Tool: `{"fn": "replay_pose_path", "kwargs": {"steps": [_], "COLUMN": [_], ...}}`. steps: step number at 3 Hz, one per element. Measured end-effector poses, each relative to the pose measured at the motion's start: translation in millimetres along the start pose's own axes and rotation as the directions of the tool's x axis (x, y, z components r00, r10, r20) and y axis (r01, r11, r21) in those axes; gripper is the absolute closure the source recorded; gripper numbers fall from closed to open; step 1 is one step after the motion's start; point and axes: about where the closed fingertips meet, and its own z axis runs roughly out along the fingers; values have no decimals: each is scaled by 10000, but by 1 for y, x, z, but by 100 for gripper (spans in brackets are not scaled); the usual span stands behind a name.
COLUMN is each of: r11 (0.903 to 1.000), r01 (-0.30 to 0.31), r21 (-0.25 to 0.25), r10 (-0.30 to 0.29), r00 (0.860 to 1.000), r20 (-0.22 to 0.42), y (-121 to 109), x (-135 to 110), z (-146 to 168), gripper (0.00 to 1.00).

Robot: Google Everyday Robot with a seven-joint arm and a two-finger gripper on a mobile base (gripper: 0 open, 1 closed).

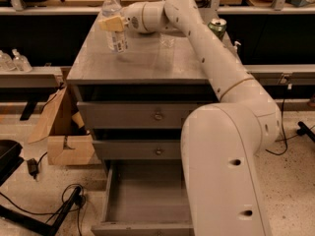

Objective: Pick blue plastic bottle from bottom drawer and place on counter

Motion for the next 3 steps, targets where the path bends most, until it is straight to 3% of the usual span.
{"fn": "replay_pose_path", "kwargs": {"steps": [1,2,3], "r11": [9917,9913,9980], "r01": [1121,1067,460], "r21": [634,771,429], "r10": [-1173,-1171,-526], "r00": [9895,9825,9847], "r20": [842,1451,1661], "y": [-4,14,33], "x": [-39,-18,26], "z": [1,15,33], "gripper": [100,100,100]}}
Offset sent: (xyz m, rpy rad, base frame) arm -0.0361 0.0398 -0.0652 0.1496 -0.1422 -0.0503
